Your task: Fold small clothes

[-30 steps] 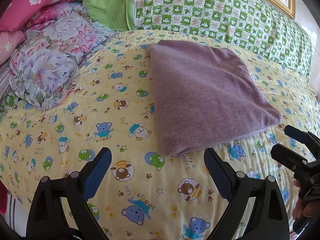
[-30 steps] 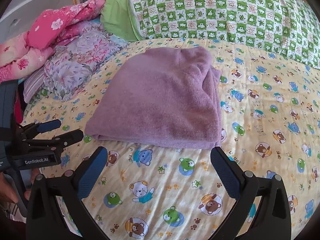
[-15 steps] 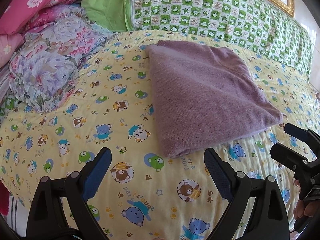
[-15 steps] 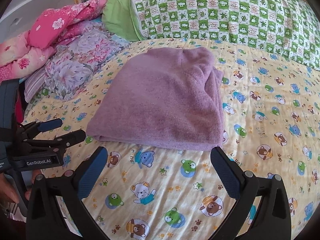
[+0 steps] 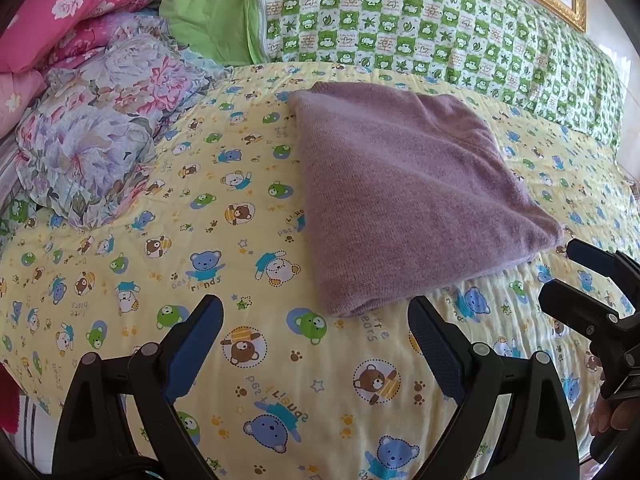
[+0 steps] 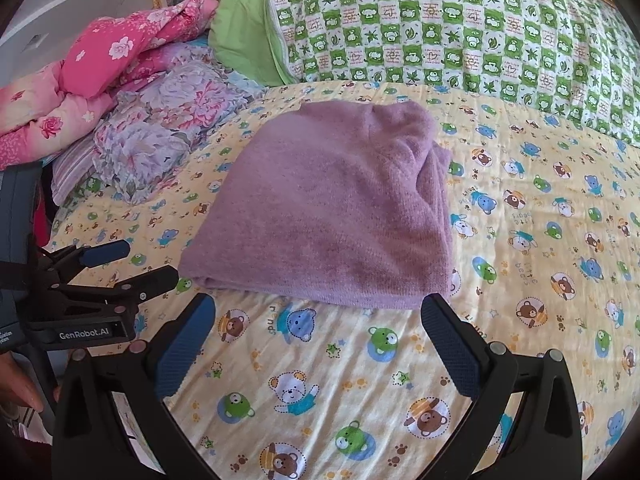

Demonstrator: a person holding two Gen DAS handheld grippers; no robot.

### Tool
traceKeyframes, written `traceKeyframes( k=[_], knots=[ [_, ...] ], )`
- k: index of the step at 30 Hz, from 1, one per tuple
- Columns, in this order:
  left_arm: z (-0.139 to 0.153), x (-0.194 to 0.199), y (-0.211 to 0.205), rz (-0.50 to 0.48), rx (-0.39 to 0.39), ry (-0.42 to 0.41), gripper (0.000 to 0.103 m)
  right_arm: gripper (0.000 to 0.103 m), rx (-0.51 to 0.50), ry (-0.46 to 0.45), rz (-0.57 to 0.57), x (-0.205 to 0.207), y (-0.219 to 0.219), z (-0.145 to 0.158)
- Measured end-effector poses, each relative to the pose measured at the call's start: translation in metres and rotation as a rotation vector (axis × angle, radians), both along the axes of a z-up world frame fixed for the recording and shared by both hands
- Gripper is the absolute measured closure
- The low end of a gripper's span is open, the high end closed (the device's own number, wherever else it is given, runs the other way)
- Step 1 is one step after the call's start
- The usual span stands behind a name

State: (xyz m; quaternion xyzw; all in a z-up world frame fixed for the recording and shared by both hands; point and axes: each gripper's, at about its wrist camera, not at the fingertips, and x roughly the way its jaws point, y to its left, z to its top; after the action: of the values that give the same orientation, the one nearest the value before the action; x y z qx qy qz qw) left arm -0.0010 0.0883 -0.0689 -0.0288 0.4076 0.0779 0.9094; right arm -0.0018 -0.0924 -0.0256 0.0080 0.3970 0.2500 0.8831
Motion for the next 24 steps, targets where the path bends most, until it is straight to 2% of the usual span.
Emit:
traceKeyframes(
  k=[24],
  knots=[
    [0.0043, -0.0029, 0.0004, 0.002, -0.001, -0.013, 0.009, 0.001, 0.005, -0.002, 0.001, -0.0002, 0.0043, 0.0055]
  ],
)
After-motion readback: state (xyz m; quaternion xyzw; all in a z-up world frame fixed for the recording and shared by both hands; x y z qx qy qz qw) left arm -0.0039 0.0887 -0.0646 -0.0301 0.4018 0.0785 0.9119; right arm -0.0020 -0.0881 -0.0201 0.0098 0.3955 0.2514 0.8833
